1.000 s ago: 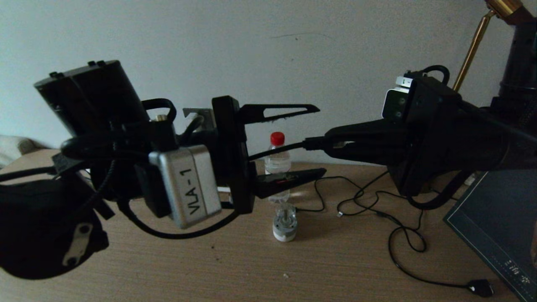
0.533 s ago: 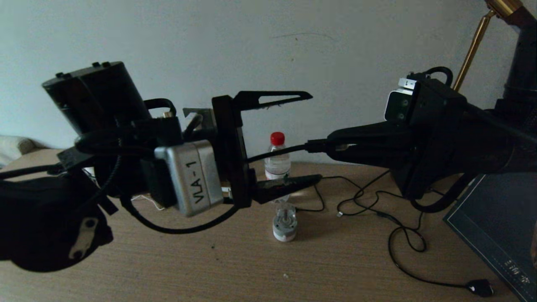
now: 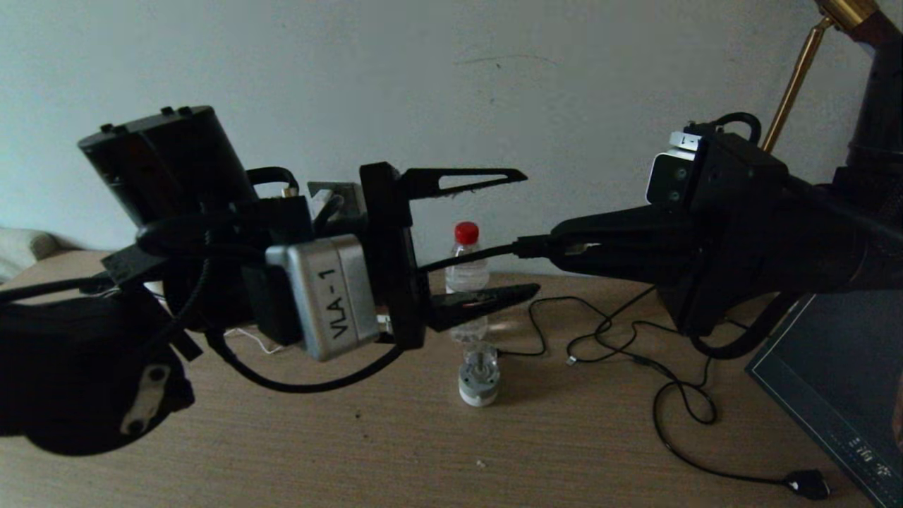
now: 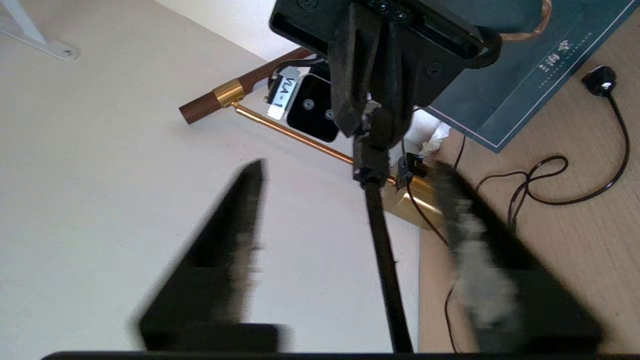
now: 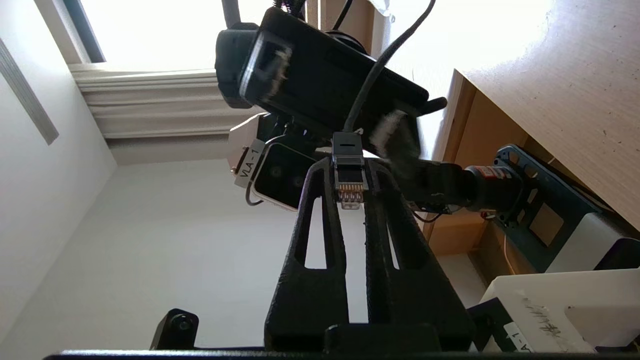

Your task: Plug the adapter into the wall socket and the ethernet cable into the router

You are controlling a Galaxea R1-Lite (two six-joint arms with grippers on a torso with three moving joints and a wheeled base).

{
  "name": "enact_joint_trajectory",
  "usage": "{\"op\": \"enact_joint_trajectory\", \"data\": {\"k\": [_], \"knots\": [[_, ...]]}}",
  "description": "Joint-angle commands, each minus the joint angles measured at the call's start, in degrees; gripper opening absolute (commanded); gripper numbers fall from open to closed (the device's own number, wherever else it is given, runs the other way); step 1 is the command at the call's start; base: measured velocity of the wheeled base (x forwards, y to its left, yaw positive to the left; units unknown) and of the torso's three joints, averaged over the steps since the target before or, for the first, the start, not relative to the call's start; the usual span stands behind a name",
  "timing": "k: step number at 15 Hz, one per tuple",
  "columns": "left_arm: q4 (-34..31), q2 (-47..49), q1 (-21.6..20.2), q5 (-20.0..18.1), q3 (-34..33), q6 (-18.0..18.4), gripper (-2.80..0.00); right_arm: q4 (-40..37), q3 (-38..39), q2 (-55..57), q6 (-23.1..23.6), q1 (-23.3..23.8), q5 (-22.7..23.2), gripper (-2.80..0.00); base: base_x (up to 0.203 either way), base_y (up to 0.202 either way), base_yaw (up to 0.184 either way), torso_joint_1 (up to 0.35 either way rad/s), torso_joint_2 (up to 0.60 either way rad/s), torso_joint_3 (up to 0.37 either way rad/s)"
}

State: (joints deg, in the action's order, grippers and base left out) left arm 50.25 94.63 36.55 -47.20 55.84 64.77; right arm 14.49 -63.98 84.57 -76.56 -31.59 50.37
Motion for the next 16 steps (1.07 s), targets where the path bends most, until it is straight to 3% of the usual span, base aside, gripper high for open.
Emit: {"op": "enact_joint_trajectory", "data": {"k": [1, 12, 13, 16], "knots": [[0.3, 0.3, 0.0, -0.3, 0.2, 0.4, -2.8, 0.1, 0.0, 0.1, -0.4, -0.1, 0.3, -2.8, 0.0, 0.0, 0.0, 0.0, 0.0, 0.0], [0.4, 0.2, 0.1, -0.3, 0.2, 0.4, -2.8, 0.1, 0.6, 0.0, -0.3, -0.2, 0.3, -2.8, 0.0, 0.0, 0.0, 0.0, 0.0, 0.0], [0.3, 0.2, 0.1, -0.3, 0.0, 0.4, -2.8, 0.1, 0.6, 0.0, -0.3, -0.2, 0.3, 0.0, 0.0, 0.0, 0.0, 0.0, 0.0, 0.0], [0.3, -0.6, 0.0, -0.3, -1.0, -1.8, -2.8, 0.1, 1.1, -0.1, 0.3, -0.2, 0.0, 0.0, 0.0, 0.0, 0.0, 0.0, 0.0, 0.0]]}}
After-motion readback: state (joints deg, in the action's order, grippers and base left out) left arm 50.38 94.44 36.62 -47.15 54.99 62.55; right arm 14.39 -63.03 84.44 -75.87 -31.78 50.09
